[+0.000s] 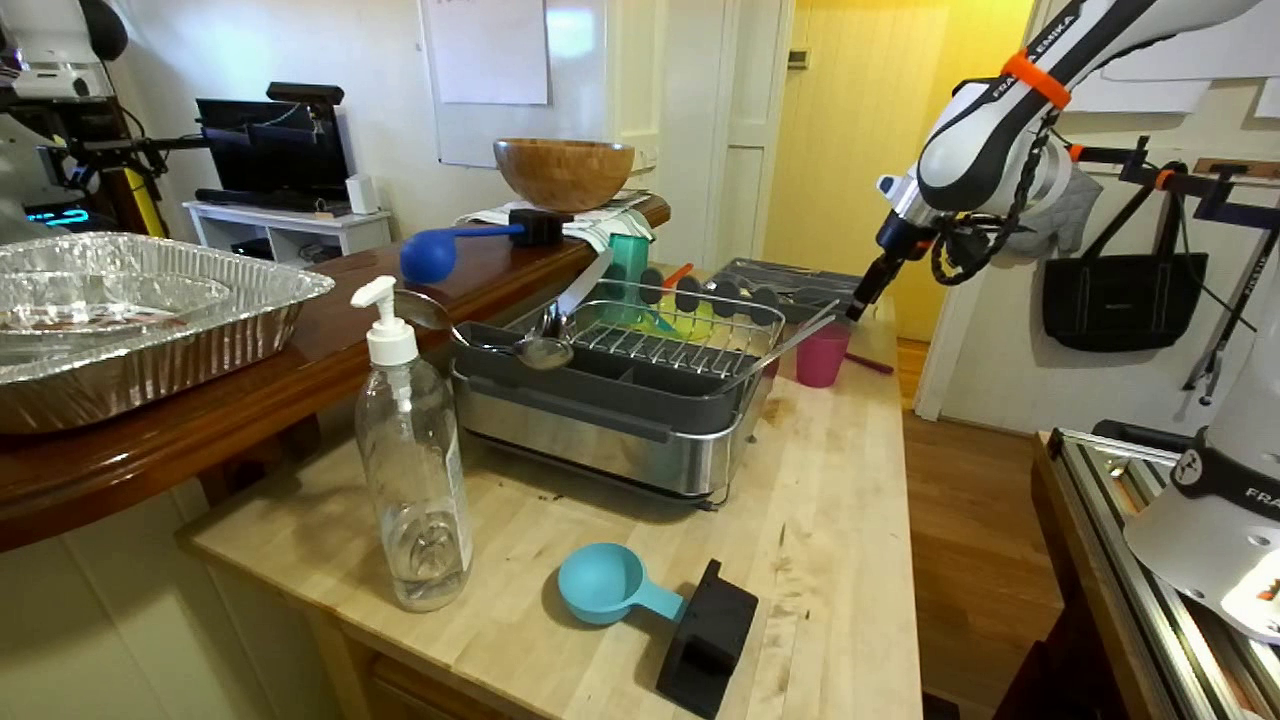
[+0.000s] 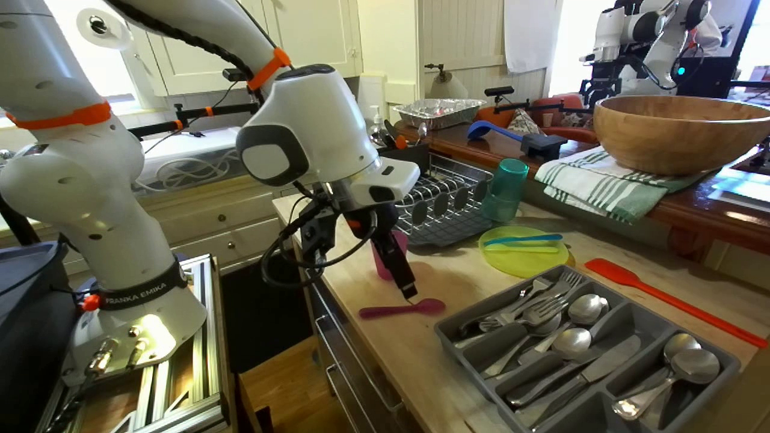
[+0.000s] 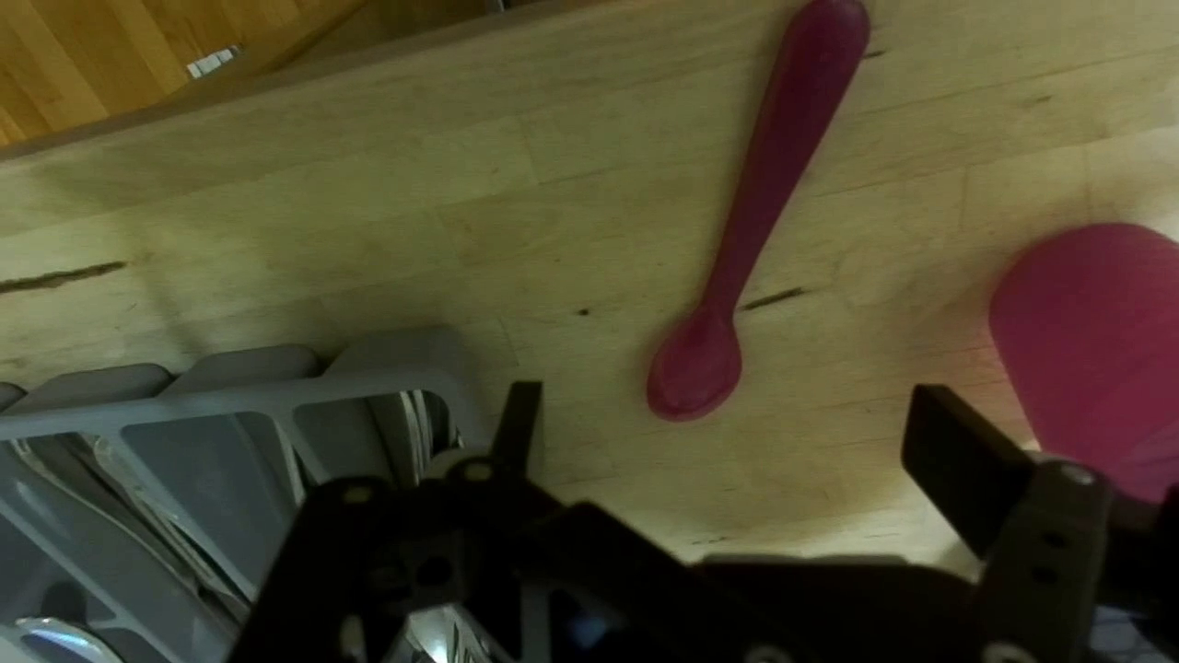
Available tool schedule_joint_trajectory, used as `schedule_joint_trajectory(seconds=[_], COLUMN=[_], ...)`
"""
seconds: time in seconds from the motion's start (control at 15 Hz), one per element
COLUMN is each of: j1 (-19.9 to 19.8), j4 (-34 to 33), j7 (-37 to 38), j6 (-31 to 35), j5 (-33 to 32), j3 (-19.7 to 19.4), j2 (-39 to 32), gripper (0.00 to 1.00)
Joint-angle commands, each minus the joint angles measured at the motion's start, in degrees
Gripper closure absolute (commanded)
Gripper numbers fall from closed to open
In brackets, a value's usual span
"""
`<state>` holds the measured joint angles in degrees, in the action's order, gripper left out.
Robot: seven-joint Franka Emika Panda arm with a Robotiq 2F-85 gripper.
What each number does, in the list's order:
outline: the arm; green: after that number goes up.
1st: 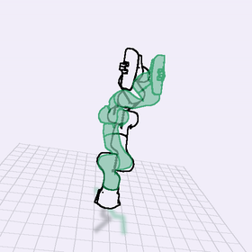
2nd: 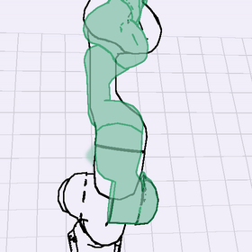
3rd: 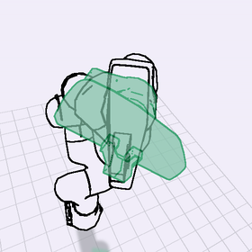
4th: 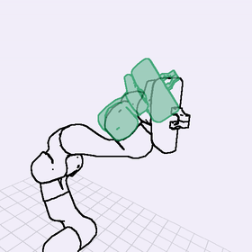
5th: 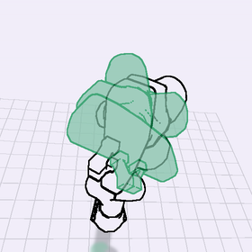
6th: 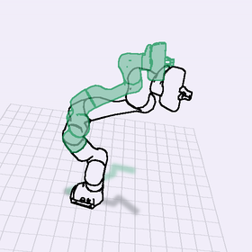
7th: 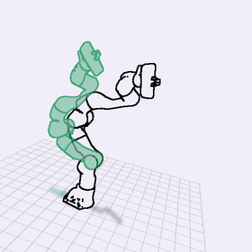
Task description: Take the purple spoon out of the purple cup then place it back in the cup.
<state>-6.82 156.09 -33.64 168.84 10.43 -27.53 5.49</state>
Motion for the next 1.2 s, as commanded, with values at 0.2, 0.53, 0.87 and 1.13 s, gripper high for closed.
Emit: schedule_joint_trajectory(seconds=[0.2,0.53,0.87,1.13], j1=[1.7,1.6,0.0,-1.7], j4=[-3.6,-7.0,-10.1,-12.1], j7=[-0.3,-1.6,-3.2,-4.2], j6=[0.1,-1.0,-1.4,-1.4], j5=[5.8,12.2,18.4,21.4], j3=[0.1,1.6,4.7,6.9], j2=[-6.9,-12.0,-16.6,-19.6], gripper=[0.0,0.0,0.04,0.36])
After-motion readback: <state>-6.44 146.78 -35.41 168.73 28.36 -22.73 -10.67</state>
